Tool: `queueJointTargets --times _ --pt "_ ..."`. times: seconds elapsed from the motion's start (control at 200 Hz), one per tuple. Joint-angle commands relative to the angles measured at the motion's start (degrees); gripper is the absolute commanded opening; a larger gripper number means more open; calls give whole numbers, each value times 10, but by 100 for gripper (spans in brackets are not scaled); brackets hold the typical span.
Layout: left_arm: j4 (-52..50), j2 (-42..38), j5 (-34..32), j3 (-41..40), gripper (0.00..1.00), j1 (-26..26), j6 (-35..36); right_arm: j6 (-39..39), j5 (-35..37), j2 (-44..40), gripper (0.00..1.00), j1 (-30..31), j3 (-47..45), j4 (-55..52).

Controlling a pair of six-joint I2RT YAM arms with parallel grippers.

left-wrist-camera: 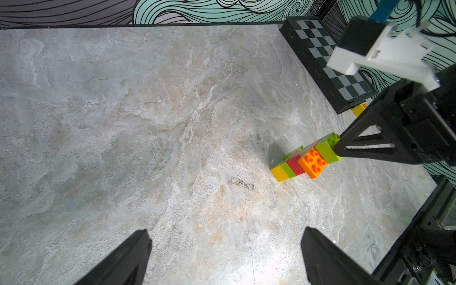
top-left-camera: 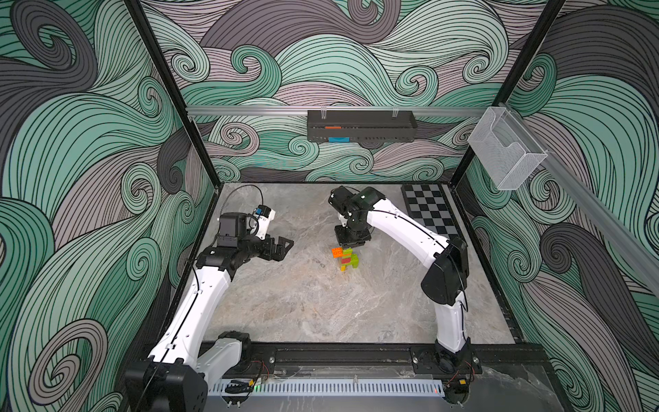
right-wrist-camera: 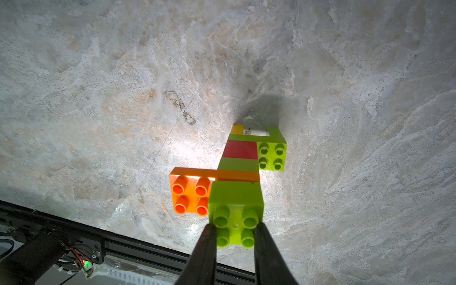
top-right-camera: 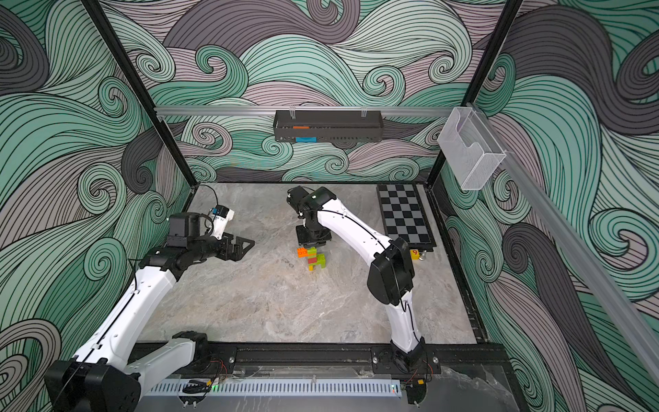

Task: Assemble a giraffe with lego
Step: Assemble the lego brick with the lego brick.

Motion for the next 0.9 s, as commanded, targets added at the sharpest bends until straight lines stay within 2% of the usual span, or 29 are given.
queueJointTargets --times 0.0,0.23,0.545,0.895 --pt "-6 2 0 6 99 -4 7 -11 1 53 26 -3 -30 -16" --pt "-7 1 -3 7 99 -4 4 -28 19 94 26 -4 -6 -71" --pt "-8 0 -4 8 99 -4 5 -29 45 121 26 -4 -25 -71" --pt "-7 -1 -4 8 99 -3 7 -29 69 143 26 -3 -3 -73"
